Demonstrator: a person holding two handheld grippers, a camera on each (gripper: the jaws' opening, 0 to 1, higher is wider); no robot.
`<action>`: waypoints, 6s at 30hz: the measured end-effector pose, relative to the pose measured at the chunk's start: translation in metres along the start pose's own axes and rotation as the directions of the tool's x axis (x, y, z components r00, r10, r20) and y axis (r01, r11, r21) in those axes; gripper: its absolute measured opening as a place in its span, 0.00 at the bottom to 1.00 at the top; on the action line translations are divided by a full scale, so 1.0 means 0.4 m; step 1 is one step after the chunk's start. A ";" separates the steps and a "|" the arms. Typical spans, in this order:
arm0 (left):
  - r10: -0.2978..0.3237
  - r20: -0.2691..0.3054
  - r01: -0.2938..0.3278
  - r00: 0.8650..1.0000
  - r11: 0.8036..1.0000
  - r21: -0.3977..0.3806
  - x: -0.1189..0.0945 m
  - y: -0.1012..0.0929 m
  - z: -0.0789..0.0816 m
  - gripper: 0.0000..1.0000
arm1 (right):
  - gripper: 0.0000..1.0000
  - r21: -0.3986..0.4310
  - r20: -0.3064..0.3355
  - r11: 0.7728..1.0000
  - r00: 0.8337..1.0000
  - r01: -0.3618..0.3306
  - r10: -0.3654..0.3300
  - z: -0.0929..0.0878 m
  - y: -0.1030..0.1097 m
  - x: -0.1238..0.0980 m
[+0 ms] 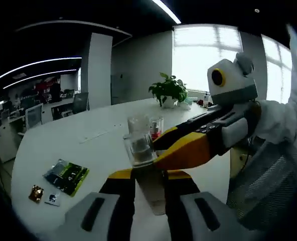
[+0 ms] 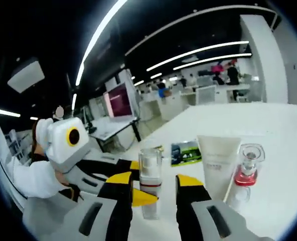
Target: Arrange the skincare products in the storage area until every visible bottle or jar stands upright without overlapping.
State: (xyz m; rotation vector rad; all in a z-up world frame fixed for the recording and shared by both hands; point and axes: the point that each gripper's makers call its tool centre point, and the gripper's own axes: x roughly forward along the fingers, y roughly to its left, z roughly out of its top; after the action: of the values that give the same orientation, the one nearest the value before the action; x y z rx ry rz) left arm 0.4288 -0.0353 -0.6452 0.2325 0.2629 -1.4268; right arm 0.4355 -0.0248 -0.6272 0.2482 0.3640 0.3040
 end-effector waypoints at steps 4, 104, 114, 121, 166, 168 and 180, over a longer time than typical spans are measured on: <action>0.000 -0.018 0.002 1.000 0.998 0.061 0.007 -0.013 -0.003 0.16 | 0.26 0.019 0.008 1.000 1.000 -0.002 0.002 0.006 0.005 0.010; -0.057 -0.033 0.061 0.998 0.993 0.104 0.033 -0.025 -0.026 0.19 | 0.04 0.271 0.146 0.938 0.954 0.214 -0.260 0.028 -0.136 -0.123; -0.125 0.042 0.130 0.991 0.980 -0.148 0.011 -0.016 -0.029 0.19 | 0.00 -0.060 0.069 0.985 0.986 0.159 -0.155 0.033 -0.135 -0.141; -0.233 0.100 0.251 0.967 0.939 -0.236 -0.007 -0.019 -0.021 0.19 | 0.00 -0.252 -0.039 0.966 0.997 0.054 -0.066 0.012 -0.125 -0.144; -0.702 0.171 0.722 0.691 0.675 -0.151 -0.096 -0.215 -0.003 0.19 | 0.15 -0.372 -0.453 0.639 0.733 -0.673 0.508 -0.064 0.101 -0.195; -0.704 0.169 0.723 0.690 0.675 -0.147 -0.094 -0.215 -0.006 0.19 | 0.14 -0.365 -0.478 0.624 0.714 -0.691 0.511 -0.074 0.105 -0.198; -0.713 0.104 0.721 0.693 0.688 -0.086 -0.078 -0.236 -0.033 0.19 | 0.13 -0.338 -0.535 0.631 0.694 -0.698 0.482 -0.089 0.116 -0.195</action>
State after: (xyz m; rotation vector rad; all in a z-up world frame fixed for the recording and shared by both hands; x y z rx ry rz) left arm 0.3306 -0.0142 -0.6482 -0.0357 0.4168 -2.1970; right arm 0.3410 -0.0014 -0.6219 -0.2599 0.5830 1.1352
